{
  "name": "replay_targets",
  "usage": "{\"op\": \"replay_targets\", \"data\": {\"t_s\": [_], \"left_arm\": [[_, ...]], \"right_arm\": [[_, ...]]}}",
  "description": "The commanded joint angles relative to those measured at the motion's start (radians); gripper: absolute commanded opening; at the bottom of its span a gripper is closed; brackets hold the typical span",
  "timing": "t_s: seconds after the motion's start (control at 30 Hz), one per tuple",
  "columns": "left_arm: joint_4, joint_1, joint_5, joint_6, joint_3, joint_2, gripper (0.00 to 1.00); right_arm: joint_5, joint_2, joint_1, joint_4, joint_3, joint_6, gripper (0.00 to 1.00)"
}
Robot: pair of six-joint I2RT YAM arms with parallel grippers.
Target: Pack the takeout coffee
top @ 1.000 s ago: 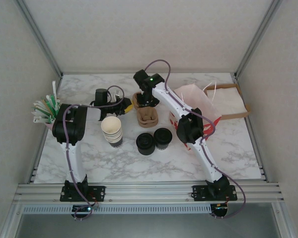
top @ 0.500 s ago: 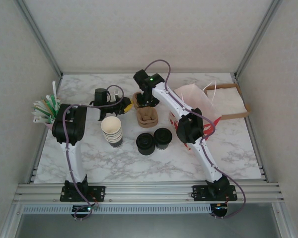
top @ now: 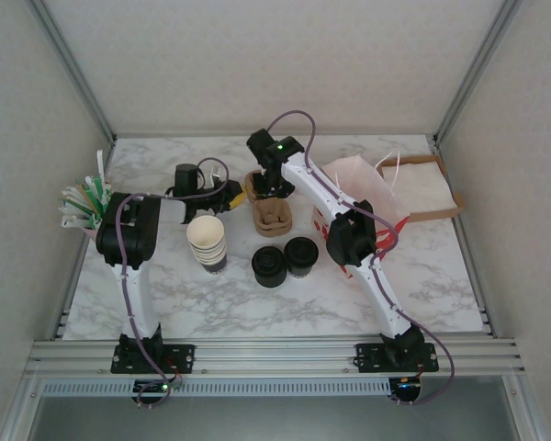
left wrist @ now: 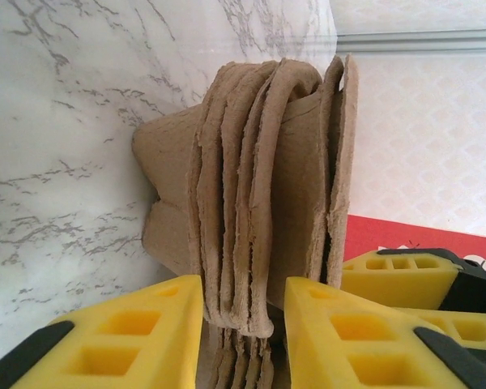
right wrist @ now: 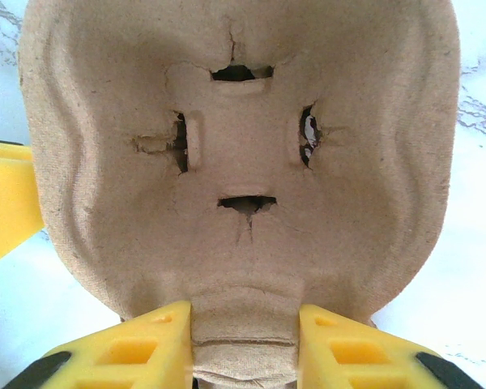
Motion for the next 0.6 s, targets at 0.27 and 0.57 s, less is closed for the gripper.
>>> {"op": "replay_targets", "data": {"t_s": [0.27, 0.57], "left_arm": [[0.013, 0.014, 0.021, 0.013, -0.017, -0.068, 0.25], [0.019, 0.008, 0.029, 0.010, -0.005, -0.052, 0.30]], "right_arm": [[-0.005, 0.000, 0.009, -0.028, 0.033, 0.016, 0.33], [-0.010, 0.001, 0.009, -0.027, 0.033, 0.017, 0.33]]}}
